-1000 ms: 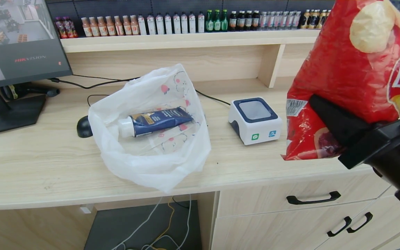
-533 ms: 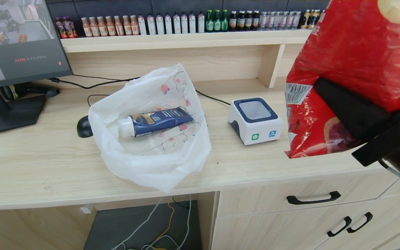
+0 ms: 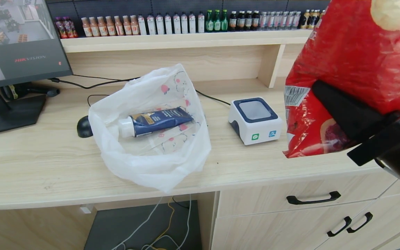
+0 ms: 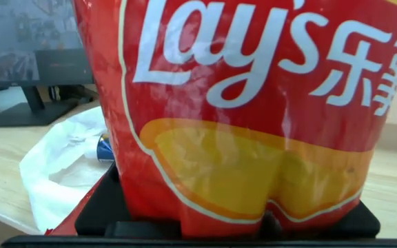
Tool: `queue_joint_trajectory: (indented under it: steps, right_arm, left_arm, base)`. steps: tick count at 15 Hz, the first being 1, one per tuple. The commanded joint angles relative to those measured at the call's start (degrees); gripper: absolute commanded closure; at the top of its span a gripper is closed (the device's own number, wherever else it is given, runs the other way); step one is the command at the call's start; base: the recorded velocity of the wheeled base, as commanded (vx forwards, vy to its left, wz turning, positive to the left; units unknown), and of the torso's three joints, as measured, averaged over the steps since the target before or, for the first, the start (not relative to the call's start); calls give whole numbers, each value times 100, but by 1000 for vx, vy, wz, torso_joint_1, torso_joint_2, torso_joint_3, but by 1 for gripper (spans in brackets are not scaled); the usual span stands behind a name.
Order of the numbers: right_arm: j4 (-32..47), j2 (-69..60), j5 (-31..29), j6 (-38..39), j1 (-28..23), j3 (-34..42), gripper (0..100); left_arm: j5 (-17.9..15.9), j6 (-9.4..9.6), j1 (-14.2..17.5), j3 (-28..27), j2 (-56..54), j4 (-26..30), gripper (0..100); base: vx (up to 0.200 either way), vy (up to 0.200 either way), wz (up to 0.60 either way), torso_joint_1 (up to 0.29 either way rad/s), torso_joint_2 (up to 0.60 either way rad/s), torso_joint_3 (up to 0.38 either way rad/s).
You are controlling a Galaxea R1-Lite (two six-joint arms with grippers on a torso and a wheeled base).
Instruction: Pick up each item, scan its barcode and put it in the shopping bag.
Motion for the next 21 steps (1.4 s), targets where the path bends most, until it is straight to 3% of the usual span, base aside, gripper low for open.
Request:
queue_joint_trajectory:
  steps: [1,4,16,21]
  right_arm:
    - [-175,-95,364,-32,-345,634,100]
    - [-184,-482,425,-41,-362,1100,100]
    - [-166,-332,443,-32,-362,1030,100]
    - [-166,19,434,-41,-336,397,100]
  left_arm:
    - [1,-4,0,0,-2,0,0]
    - [1,-4,0,0,-2,0,0]
    - [1,-4,0,0,-2,0,0]
    - [1,13,0,0,-2,0,0]
  base:
    - [0,200,0,-2,-2,2]
    - [0,200,0,1,-1,5]
    - [0,200,0,2,1,3]
    - [0,0,0,0,0,0]
